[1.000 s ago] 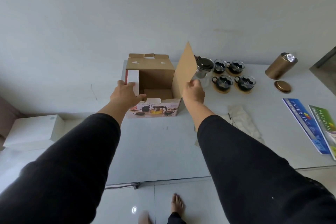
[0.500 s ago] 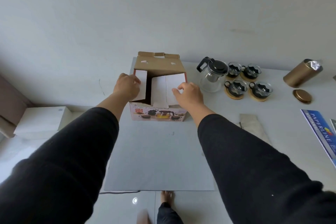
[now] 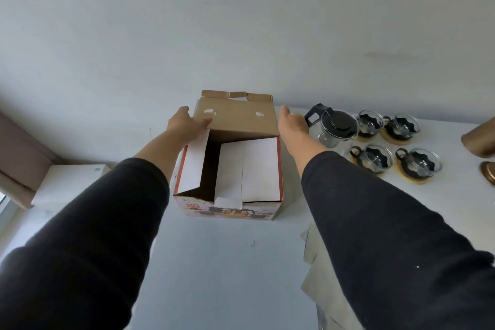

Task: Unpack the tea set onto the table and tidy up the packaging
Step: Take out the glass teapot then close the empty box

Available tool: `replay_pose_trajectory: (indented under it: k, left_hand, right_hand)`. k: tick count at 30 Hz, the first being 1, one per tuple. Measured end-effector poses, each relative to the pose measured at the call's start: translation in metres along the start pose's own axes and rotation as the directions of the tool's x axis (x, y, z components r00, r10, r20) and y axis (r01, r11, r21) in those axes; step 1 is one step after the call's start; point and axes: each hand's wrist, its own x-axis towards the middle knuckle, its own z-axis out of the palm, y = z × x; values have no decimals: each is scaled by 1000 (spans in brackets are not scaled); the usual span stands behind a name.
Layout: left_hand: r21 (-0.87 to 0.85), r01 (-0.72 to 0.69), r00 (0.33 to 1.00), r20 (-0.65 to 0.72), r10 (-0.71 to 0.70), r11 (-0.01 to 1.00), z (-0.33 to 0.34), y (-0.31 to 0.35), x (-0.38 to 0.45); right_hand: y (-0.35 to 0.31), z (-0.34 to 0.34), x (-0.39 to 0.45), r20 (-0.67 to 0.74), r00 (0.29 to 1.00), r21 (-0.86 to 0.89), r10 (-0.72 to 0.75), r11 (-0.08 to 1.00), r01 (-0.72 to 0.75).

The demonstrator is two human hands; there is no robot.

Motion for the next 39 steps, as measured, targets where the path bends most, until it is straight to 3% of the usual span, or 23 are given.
replay_pose_trajectory:
  k: [4,9,17,21,27,30,33,39]
  left_hand:
    - [-179,29,999,-36,-36,983,-4,6,7]
    - [-457,32,998,-28,-50,889,-20,15,-1]
    - [-584,-46,998,-66,9,810,-39,7,-51]
    - [-556,-63,998,-36,52,829,-36,-16,-83]
    - [-546,-77,994,27,110,834,-31,-54,-100]
    - [-435,-143,984,35,175,889,-26,-66,-104]
    - [-234,-235,964,69,258,943,-20,-87,-124]
    - [-120,-292,956,-16,293,949,-10,-98,-144]
  right_hand:
    - [-9,-3,7,-19,999,149,28,989,-25]
    - [-19,-13,-9,-22,1000,267,10,964,-3]
    - [-17,-28,-67,-110,991,439,-72,891,114]
    - [4,-25,-110,-206,976,351,-70,926,141]
    - [41,-17,-133,-225,971,292,-79,945,144]
    - [48,-16,-139,-229,972,241,-41,966,97]
    - [70,-8,-164,-148,988,249,34,968,4]
    - [90,-5,-188,-153,985,39,-83,995,90]
